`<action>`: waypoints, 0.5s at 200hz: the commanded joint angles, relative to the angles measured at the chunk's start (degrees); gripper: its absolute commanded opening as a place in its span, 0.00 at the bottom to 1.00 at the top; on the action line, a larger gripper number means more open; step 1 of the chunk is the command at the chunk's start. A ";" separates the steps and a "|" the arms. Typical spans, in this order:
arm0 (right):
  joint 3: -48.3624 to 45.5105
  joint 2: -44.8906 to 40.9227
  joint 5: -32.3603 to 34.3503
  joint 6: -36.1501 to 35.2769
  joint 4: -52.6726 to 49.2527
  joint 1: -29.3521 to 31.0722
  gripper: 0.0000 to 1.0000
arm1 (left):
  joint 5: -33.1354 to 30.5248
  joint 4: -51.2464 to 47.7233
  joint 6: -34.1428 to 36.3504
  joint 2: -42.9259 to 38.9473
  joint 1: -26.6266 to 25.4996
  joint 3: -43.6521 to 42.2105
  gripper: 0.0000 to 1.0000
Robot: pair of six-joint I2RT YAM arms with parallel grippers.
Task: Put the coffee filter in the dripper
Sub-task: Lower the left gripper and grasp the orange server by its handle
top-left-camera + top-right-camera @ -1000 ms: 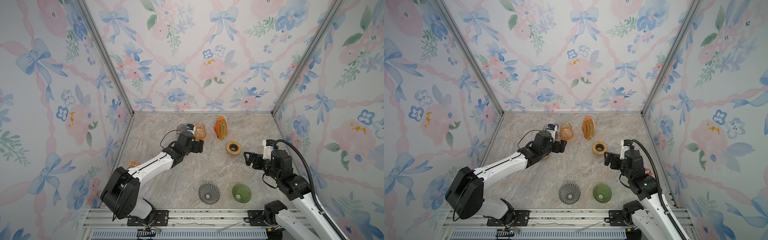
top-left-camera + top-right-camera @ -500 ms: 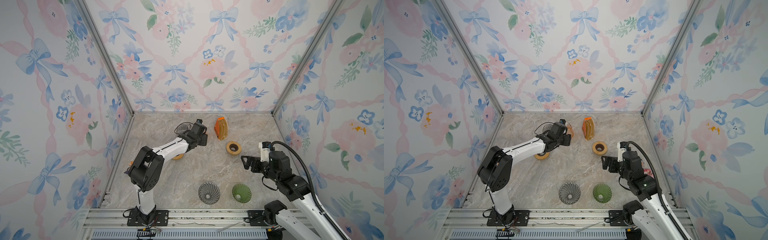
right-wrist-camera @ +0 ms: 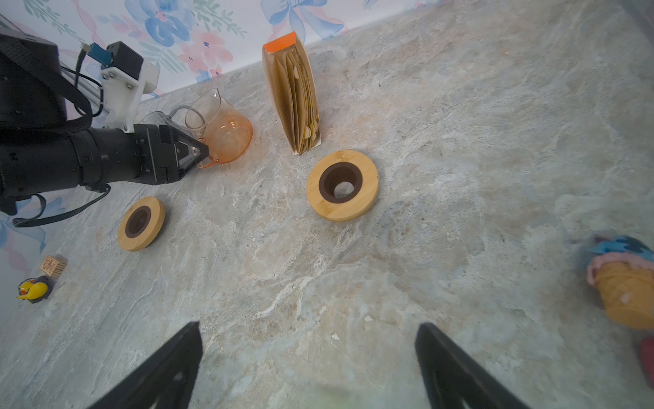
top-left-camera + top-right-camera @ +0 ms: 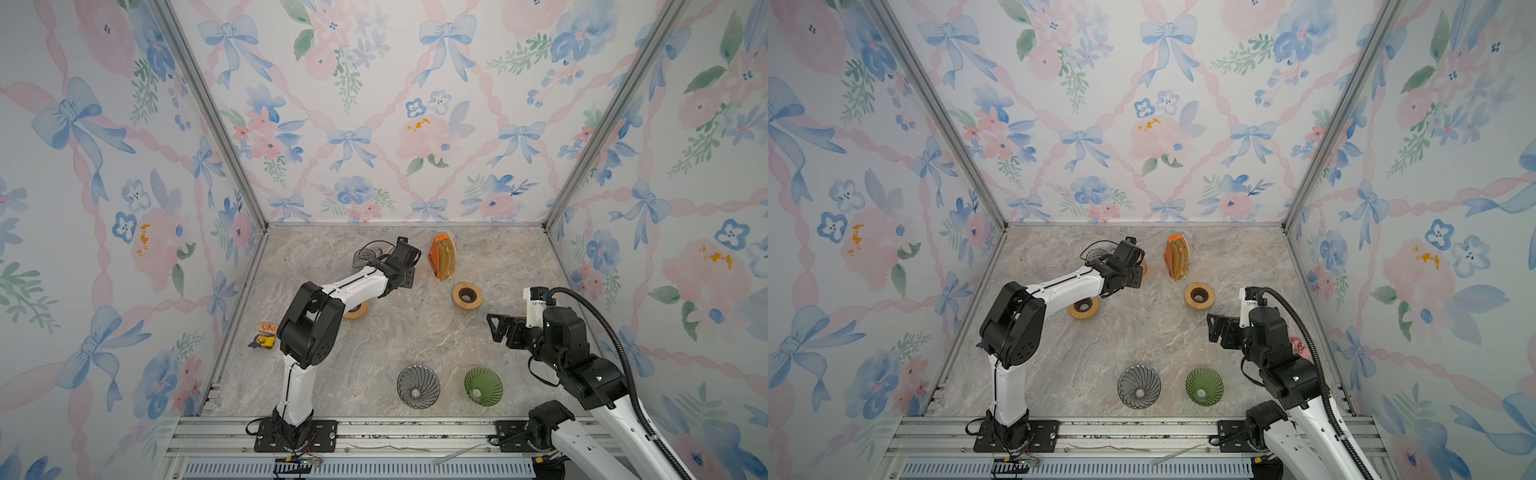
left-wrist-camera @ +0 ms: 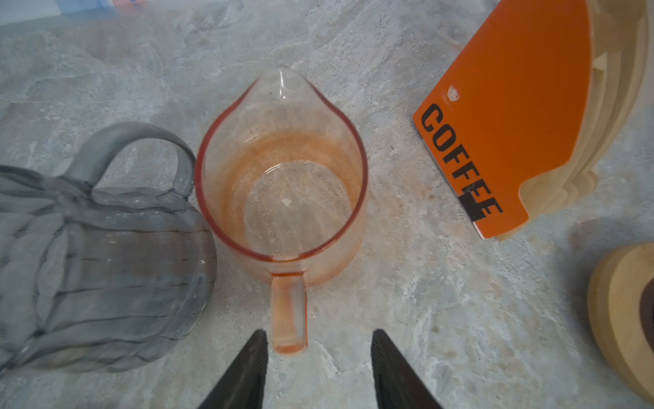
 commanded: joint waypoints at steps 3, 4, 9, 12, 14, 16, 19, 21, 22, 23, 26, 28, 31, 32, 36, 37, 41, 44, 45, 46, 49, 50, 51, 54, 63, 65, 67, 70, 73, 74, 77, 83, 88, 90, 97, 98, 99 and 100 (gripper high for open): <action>0.72 -0.84 1.17 -0.42 -1.68 0.61 0.96 | 0.18 -1.44 1.28 1.74 0.89 1.91 0.46; 0.70 -0.84 1.22 -0.44 -1.72 0.59 0.96 | 0.22 -1.44 1.28 1.84 0.87 1.93 0.46; 0.67 -0.84 1.26 -0.39 -1.80 0.62 0.96 | 0.40 -1.44 1.34 2.02 1.01 2.11 0.45; 0.67 -0.91 1.34 -0.37 -1.77 0.64 0.96 | 0.46 -1.44 1.32 2.17 1.10 2.06 0.45; 0.67 -0.88 1.29 -0.37 -1.79 0.65 0.96 | 0.49 -1.44 1.33 2.28 1.16 2.18 0.45; 0.67 -0.85 1.28 -0.41 -1.77 0.65 0.96 | 0.51 -1.44 1.36 2.36 1.19 2.21 0.45; 0.67 -0.84 1.27 -0.40 -1.77 0.60 0.96 | 0.58 -1.44 1.37 2.50 1.27 2.26 0.45; 0.67 -0.84 1.27 -0.42 -1.77 0.62 0.96 | 0.60 -1.44 1.43 2.54 1.29 2.30 0.45; 0.67 -0.84 1.32 -0.39 -1.81 0.63 0.96 | 0.65 -1.44 1.44 2.55 1.29 2.30 0.45; 0.63 -0.84 1.29 -0.38 -1.79 0.64 0.96 | 0.63 -1.44 1.45 2.55 1.29 2.31 0.45; 0.66 -0.84 1.28 -0.37 -1.77 0.65 0.96 | 0.57 -1.62 1.45 2.71 1.34 2.45 0.45; 0.67 -0.84 1.27 -0.41 -1.81 0.65 0.96 | 0.56 -1.68 1.45 2.79 1.37 2.50 0.45; 0.63 -0.84 1.28 -0.38 -1.78 0.63 0.96 | 0.53 -1.79 1.45 2.84 1.34 2.62 0.45; 0.61 -0.84 1.28 -0.37 -1.78 0.64 0.96 | 0.52 -1.83 1.45 2.87 1.36 2.68 0.45; 0.59 -0.84 1.35 -0.39 -1.78 0.65 0.96 | 0.43 -2.00 1.52 3.03 1.38 2.79 0.45; 0.59 -0.84 1.36 -0.42 -1.77 0.65 0.96 | 0.39 -2.03 1.53 3.06 1.34 2.90 0.45; 0.59 -0.84 1.29 -0.40 -1.79 0.61 0.96 | 0.28 -2.26 1.54 3.20 1.39 3.05 0.45; 0.59 -0.84 1.35 -0.41 -1.85 0.65 0.96 | 0.18 -2.39 1.54 3.31 1.42 3.26 0.45; 0.59 -0.84 1.35 -0.39 -1.81 0.65 0.96 | 0.18 -2.44 1.54 3.37 1.44 3.31 0.45; 0.59 -0.84 1.36 -0.42 -1.79 0.65 0.96 | 0.17 -2.47 1.54 3.40 1.46 3.34 0.45; 0.59 -0.84 1.34 -0.39 -1.75 0.65 0.96 | 0.20 -2.57 1.54 3.46 1.42 3.46 0.45; 0.63 -0.84 1.35 -0.42 -1.76 0.61 0.96 | 0.23 -2.57 1.54 3.49 1.45 3.50 0.45; 0.65 -0.84 1.35 -0.44 -1.76 0.63 0.96 | 0.29 -2.58 1.59 3.51 1.46 3.52 0.45; 0.59 -0.84 1.36 -0.42 -1.73 0.63 0.96 | 0.33 -2.58 1.62 3.54 1.47 3.54 0.45; 0.56 -0.84 1.36 -0.43 -1.59 0.62 0.96 | 0.35 -2.71 1.72 3.77 1.40 3.79 0.45; 0.51 -0.84 1.36 -0.42 -1.59 0.64 0.96 | 0.35 -2.79 1.72 3.83 1.41 3.98 0.45; 0.50 -0.84 1.36 -0.45 -1.61 0.65 0.96 | 0.26 -2.79 1.72 3.82 1.45 4.09 0.45; 0.50 -0.78 1.40 -0.45 -1.59 0.65 0.96 | 0.21 -2.88 1.81 3.92 1.47 4.15 0.45; 0.56 -0.76 1.41 -0.41 -1.55 0.65 0.96 | 0.13 -2.97 1.81 3.97 1.53 4.24 0.45; 0.53 -0.76 1.38 -0.43 -1.53 0.61 0.96 | 0.11 -3.00 1.81 4.01 1.50 4.29 0.45; 0.45 -0.76 1.41 -0.45 -1.52 0.65 0.96 | 0.13 -3.08 1.82 4.10 1.55 4.39 0.45; 0.37 -0.75 1.40 -0.34 -1.46 0.65 0.96 | 0.16 -3.34 1.81 4.20 1.47 4.78 0.44; 0.32 -0.75 1.38 -0.30 -1.42 0.63 0.96 | 0.08 -3.57 1.81 4.32 1.51 5.01 0.42; 0.32 -0.78 1.36 -0.28 -1.42 0.65 0.96 | 0.04 -3.66 1.81 4.45 1.48 5.16 0.42; 0.24 -0.76 1.36 -0.34 -1.33 0.65 0.96 | 0.06 -3.97 1.89 4.61 1.54 5.50 0.40; 0.28 -0.75 1.36 -0.31 -1.33 0.65 0.96 | 0.03 -4.02 1.94 4.64 1.55 5.53 0.40; 0.30 -0.75 1.36 -0.34 -1.33 0.65 0.96 | 0.05 -4.09 1.91 4.65 1.55 5.59 0.40; 0.27 -0.75 1.36 -0.35 -1.33 0.65 0.96 | 0.07 -4.13 1.90 4.75 1.55 5.66 0.40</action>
